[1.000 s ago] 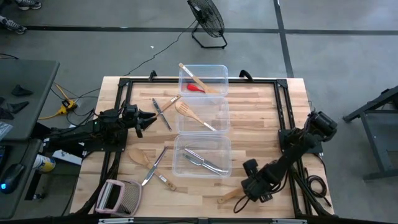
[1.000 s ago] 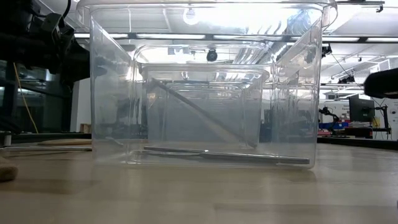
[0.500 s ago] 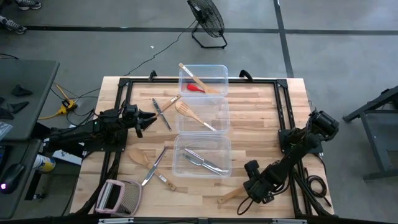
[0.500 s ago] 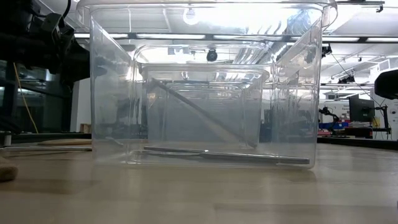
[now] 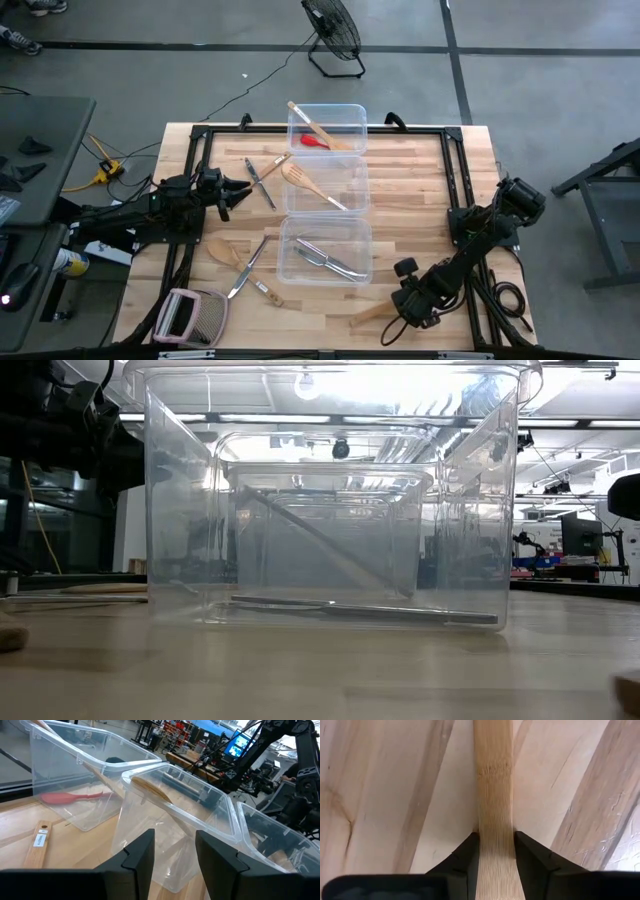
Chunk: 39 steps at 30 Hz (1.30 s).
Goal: Pick & Place Kitchen Items
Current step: Put the brown spatula into the middle transparent bin
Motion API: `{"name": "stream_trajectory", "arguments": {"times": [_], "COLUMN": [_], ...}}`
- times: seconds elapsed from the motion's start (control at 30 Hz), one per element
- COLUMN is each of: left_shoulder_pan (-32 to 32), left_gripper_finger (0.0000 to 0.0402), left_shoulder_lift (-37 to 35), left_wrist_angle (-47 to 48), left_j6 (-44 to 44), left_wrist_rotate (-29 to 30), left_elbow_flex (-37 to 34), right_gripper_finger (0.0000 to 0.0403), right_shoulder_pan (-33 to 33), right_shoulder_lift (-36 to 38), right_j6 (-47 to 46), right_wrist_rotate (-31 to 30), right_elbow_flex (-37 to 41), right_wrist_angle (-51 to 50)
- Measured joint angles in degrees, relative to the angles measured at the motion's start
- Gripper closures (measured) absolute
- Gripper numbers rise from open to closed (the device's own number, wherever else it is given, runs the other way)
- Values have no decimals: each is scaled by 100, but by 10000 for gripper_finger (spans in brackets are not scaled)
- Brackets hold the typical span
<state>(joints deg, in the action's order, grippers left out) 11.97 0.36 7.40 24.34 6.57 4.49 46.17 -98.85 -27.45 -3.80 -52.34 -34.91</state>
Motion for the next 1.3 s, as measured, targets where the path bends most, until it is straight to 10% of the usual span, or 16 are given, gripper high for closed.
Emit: {"name": "stream_trajectory", "arguments": {"times": [0.77, 1.3], "left_shoulder_pan": [1, 0], "left_gripper_finger": [258, 258], "left_shoulder_lift": [-1, -2], "left_wrist_angle": [2, 0], "left_j6": [0, 0], "left_wrist_rotate": [0, 0], "left_elbow_flex": [0, 0], "right_gripper_finger": [311, 312], "right_shoulder_pan": [-131, -604], "right_shoulder_lift": [1732, 3435], "right_j6": [-1395, -645], "right_wrist_rotate": [2182, 973], "right_elbow_flex": [17, 5], "right_wrist_angle": [873, 2873]}}
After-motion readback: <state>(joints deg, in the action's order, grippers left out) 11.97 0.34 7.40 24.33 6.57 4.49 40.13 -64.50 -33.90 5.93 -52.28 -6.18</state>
